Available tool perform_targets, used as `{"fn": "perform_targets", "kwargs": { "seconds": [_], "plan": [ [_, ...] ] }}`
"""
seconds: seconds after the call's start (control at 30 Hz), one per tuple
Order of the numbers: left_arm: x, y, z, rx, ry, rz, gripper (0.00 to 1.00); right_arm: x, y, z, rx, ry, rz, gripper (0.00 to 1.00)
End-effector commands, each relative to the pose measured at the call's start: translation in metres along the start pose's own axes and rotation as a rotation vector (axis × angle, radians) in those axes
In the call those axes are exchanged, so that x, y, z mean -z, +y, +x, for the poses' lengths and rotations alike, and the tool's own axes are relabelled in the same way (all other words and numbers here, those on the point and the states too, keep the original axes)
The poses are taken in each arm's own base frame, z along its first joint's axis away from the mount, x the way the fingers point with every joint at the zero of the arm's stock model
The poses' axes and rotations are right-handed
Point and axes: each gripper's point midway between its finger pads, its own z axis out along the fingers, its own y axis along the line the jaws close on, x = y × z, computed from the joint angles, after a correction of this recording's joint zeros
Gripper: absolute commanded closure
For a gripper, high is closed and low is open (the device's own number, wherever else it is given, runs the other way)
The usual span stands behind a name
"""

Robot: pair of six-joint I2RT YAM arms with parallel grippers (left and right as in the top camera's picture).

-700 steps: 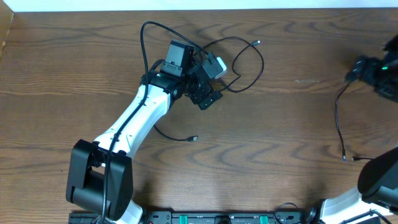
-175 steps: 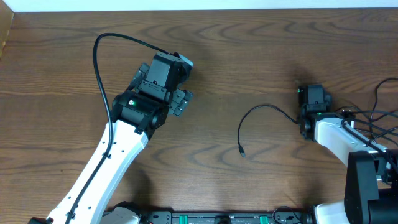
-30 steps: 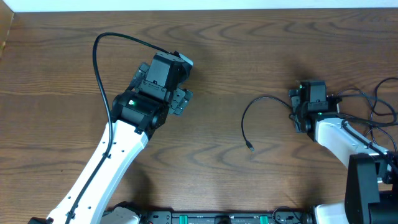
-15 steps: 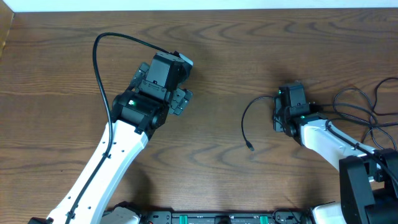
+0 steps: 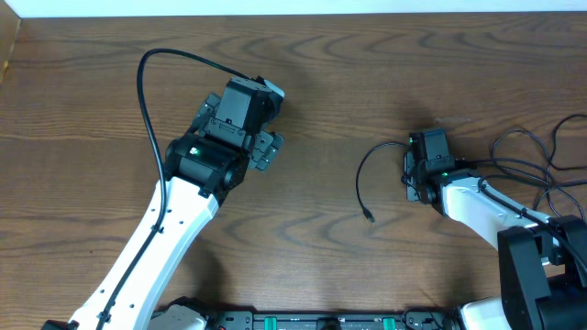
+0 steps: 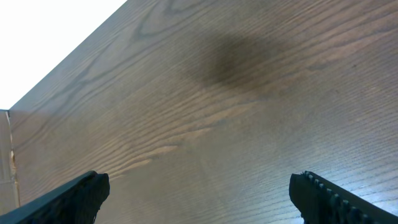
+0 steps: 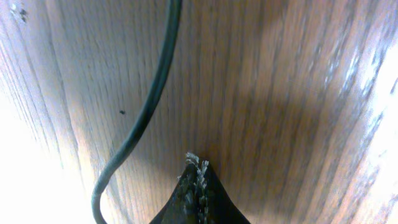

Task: Untangle cables

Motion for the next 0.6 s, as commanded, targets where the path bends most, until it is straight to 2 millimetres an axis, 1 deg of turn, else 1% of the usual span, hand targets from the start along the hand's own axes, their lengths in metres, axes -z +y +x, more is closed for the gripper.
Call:
{"fn": "perform_targets", "kwargs": {
  "seconds": [0.0,0.07,0.13,0.3,0.33,0.37,0.4,0.43,0.47,0.5,0.57],
  "plan": [
    [0.001,0.001,0.001,0.006,0.005,-0.003,0.02,-0.007,-0.024,-0.018,0.071,-0.096,0.072,0.99],
    [0.001,0.001,0.001,0.006,0.004,-0.003,0.02,-0.005,-0.022,-0.024,0.068,-0.115,0.066,0.99],
    [0.001,0.001,0.001,0.006,0.004,-0.003,0.02,-0.001,-0.016,-0.03,0.078,-0.129,0.046,0.99],
    [0.001,0.001,0.001,0.006,0.004,-0.003,0.02,0.018,0.01,-0.045,0.141,-0.149,-0.046,0.99],
    [0.001,0.001,0.001,0.006,0.004,-0.004,0.02,0.021,0.014,-0.046,0.153,-0.151,-0.062,0.96],
    [0.001,0.001,0.001,0.006,0.004,-0.003,0.02,0.023,0.017,-0.047,0.157,-0.151,-0.071,0.8],
    [0.001,0.001,0.001,0.006,0.004,-0.003,0.02,0.024,0.018,-0.046,0.155,-0.148,-0.076,0.58],
    [0.001,0.001,0.001,0.006,0.004,-0.003,0.02,0.024,0.018,-0.045,0.156,-0.139,-0.079,0.41],
    [0.001,0.001,0.001,0.006,0.004,-0.003,0.02,0.024,0.02,-0.042,0.156,-0.124,-0.085,0.35],
    [0.001,0.001,0.001,0.006,0.004,-0.003,0.02,0.024,0.021,-0.038,0.157,-0.103,-0.091,0.3],
    [0.001,0.001,0.001,0.006,0.004,-0.003,0.02,0.024,0.024,-0.032,0.16,-0.082,-0.106,0.26]
  ]
}}
